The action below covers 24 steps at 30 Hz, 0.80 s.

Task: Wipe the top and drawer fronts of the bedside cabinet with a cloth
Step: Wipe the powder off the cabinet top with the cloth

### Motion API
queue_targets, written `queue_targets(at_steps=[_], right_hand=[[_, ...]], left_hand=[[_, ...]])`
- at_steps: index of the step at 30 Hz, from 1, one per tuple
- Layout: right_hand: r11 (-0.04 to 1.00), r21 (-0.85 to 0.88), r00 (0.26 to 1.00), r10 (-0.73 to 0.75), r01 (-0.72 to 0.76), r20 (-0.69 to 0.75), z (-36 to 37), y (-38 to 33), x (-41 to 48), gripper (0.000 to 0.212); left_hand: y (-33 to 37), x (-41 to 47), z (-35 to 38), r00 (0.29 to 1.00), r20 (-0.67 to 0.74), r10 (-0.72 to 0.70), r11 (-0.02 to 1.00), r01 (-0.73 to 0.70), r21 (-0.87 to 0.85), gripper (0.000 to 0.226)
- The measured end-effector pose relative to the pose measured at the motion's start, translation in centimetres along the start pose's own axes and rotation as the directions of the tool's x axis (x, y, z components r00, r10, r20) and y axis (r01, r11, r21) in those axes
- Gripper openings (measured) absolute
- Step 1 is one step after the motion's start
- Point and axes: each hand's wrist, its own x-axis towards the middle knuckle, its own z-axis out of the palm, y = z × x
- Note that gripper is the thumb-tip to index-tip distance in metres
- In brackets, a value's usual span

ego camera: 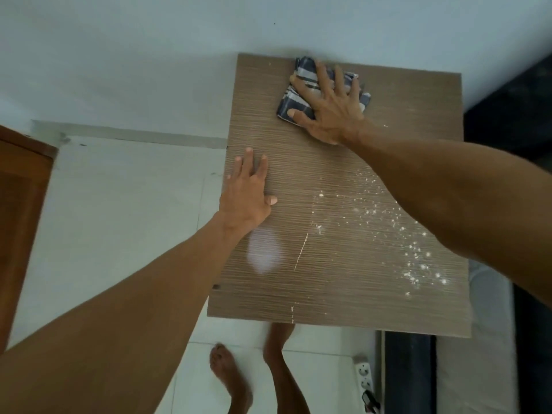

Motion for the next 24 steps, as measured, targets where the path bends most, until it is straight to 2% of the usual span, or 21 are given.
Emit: queue_targets(at_steps=[6, 13, 18, 24], right_hand=[[1.0, 0.003, 0.998, 0.005, -0.005, -0.066, 2.4, -2.5, -6.3, 0.068], [1.0, 0.024, 0.997, 0.015, -0.014, -0.08, 4.8, -6.2, -14.4, 0.067], [0.995, 0.085, 0.996, -0.037, 0.044, -0.076, 6.7, -9.2, -19.5, 0.069], [0.984, 0.15, 0.985, -0.075, 0.098, -0.155, 8.8, -13.0, -25.6, 0.069]], left_hand=[[0.1, 0.1, -0.3, 1.0, 0.019, 0.003, 1.0, -0.004, 0.029, 0.083], [-0.8, -0.2, -0.6, 0.999, 0.011, 0.041, 0.999, -0.041, 0.006, 0.075], [-1.3, -0.9, -0.3, 0.995, 0.024, 0.093, 0.996, -0.093, 0.01, 0.076], [-1.5, -2.9, 0.7, 0.985, 0.011, 0.172, 0.982, -0.172, 0.073, 0.075]])
